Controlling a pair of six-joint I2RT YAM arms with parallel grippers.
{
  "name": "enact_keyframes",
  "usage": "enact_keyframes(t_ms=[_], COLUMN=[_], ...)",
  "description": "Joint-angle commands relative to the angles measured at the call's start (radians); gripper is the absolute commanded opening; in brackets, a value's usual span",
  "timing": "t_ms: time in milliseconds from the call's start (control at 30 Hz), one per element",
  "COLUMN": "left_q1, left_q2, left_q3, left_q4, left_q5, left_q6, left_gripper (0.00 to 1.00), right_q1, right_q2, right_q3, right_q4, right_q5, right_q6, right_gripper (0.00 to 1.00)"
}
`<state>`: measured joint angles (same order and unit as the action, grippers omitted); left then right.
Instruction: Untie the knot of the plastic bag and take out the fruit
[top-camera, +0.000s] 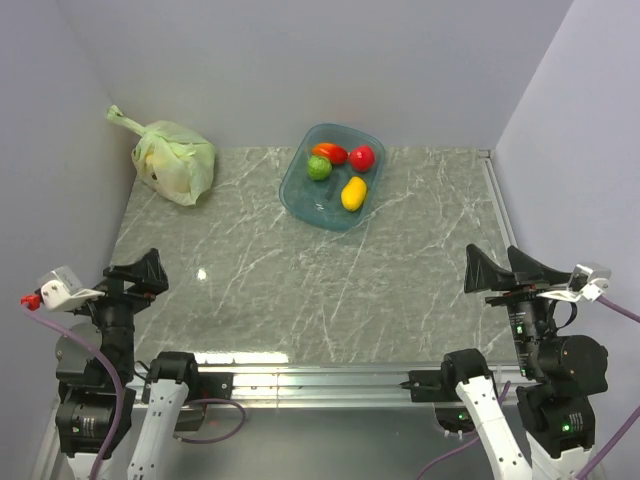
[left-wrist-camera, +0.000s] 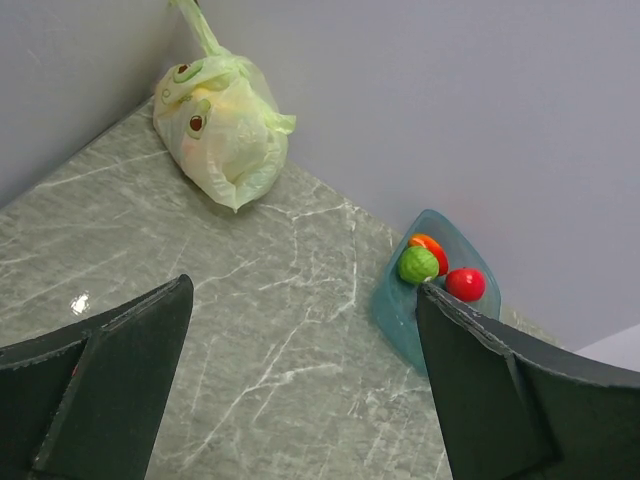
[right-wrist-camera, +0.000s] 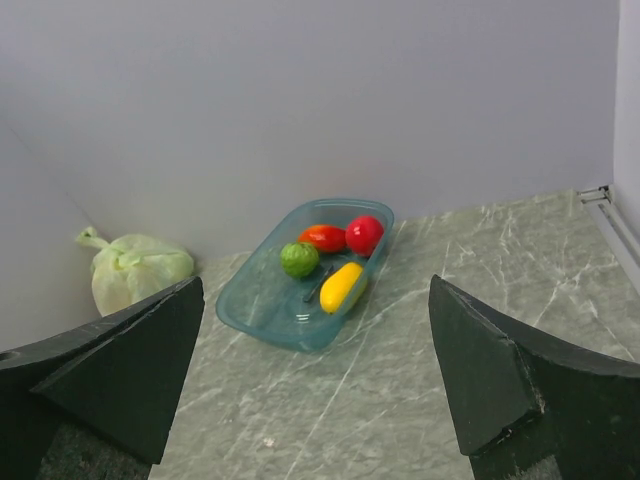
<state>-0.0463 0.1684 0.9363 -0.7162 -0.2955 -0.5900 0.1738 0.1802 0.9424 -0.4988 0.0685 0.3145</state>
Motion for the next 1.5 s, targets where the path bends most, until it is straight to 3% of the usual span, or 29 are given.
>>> enact_keyframes(t_ms=[0, 267, 467, 567, 800, 967, 1100, 1333, 1433, 1467], left_q1=[0.006, 0.006, 0.005, 0.005, 0.032, 0.126, 0.206, 0.217, 0.218, 0.218], left_q2=[0.035, 0.137, 0.405, 0.623, 1.168, 1.414, 1.652, 1.896, 1.936, 1.935], left_q3=[0.001, -0.014, -0.025, 0.019, 0.309, 0.51, 0.668, 0.912, 0.932, 0.912], left_q4=[0.024, 0.038, 0.127, 0.187, 0.228, 0.328, 0.376, 0.333, 0.34, 0.35], left_q5=[0.007, -0.03, 0.025, 0.067, 0.01, -0.039, 0.031, 0.042, 0.084, 0.119], left_q6=[-0.028, -0.085, -0.172, -0.214, -0.183, -0.169, -0.166, -0.096, -0.079, -0.071], left_gripper=[0.99, 0.99, 0.99, 0.99, 0.99, 0.99, 0.99, 0.99, 0.83, 0.61], right_q1=[-0.003, -0.003, -0.003, 0.019, 0.053, 0.053, 0.052, 0.052, 0.052, 0.052], right_q2=[0.008, 0.074, 0.177, 0.199, 0.212, 0.228, 0.242, 0.28, 0.294, 0.295], right_q3=[0.019, 0.033, 0.012, 0.001, -0.05, -0.06, -0.056, -0.028, -0.024, -0.019], right_q4=[0.023, -0.04, -0.084, -0.095, -0.069, -0.07, -0.061, -0.058, -0.069, -0.073], right_q5=[0.01, -0.007, -0.064, -0.09, -0.157, -0.239, -0.266, -0.254, -0.268, -0.274], right_q6=[-0.002, -0.023, -0.048, -0.034, -0.058, -0.089, -0.117, -0.144, -0.146, -0.147], right_gripper=[1.0, 1.0, 1.0, 1.0, 1.0, 1.0, 1.0, 1.0, 1.0, 1.0])
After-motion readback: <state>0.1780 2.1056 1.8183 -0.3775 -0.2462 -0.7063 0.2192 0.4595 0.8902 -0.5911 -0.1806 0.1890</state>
